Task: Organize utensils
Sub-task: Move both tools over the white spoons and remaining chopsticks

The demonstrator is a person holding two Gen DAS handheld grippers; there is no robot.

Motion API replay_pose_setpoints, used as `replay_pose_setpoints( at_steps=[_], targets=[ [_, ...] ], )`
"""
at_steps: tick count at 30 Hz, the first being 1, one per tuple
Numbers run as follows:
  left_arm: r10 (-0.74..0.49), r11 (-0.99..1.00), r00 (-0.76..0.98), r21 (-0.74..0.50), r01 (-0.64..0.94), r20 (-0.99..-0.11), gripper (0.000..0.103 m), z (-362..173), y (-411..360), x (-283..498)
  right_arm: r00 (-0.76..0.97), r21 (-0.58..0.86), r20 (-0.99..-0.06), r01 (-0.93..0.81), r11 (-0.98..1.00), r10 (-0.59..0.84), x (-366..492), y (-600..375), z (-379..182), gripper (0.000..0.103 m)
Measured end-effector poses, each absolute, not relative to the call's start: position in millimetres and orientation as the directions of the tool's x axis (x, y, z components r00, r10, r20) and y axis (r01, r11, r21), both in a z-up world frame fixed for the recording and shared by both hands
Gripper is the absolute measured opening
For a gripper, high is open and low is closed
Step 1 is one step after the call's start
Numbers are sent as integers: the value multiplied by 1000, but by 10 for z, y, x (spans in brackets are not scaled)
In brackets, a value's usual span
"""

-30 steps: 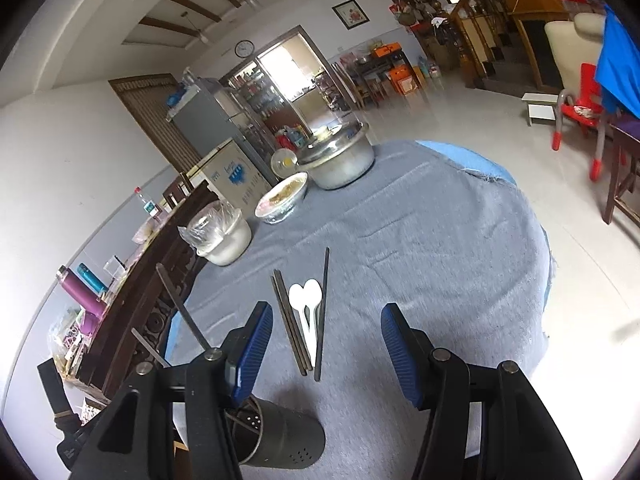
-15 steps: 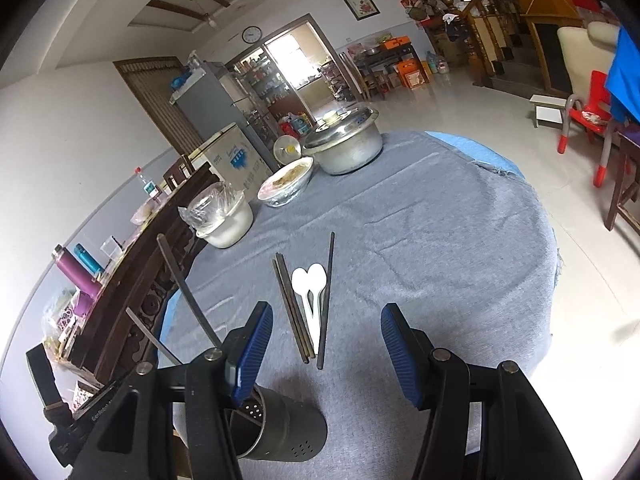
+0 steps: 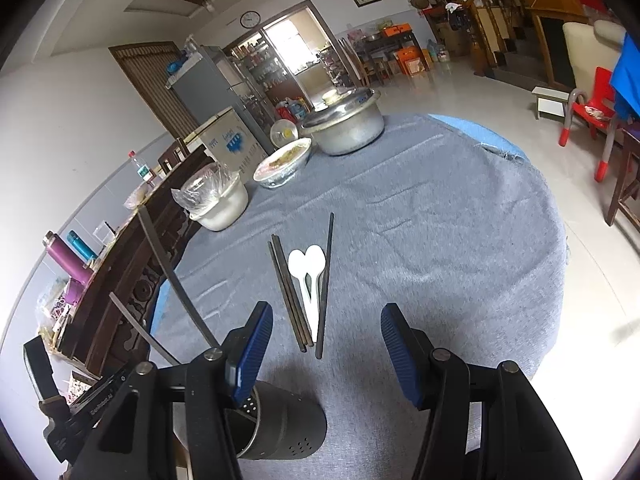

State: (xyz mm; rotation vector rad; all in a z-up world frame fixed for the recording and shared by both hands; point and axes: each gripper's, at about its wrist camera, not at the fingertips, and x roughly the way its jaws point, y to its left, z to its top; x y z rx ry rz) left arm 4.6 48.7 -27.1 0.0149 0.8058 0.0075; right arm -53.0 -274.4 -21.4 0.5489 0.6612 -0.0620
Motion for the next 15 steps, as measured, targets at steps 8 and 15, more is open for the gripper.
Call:
replay_pose_setpoints(
  at_steps=[8,15],
  targets=[
    [34,999,661,40,-5,-750,67,-415,468,158,775,460,-620,236,856,120,-423,-2746,-305,60],
    [47,998,633,59,-2,-772,67,-509,430,306,758,458,-640,245,855,126,-252,-2758,-364,60]
  ],
)
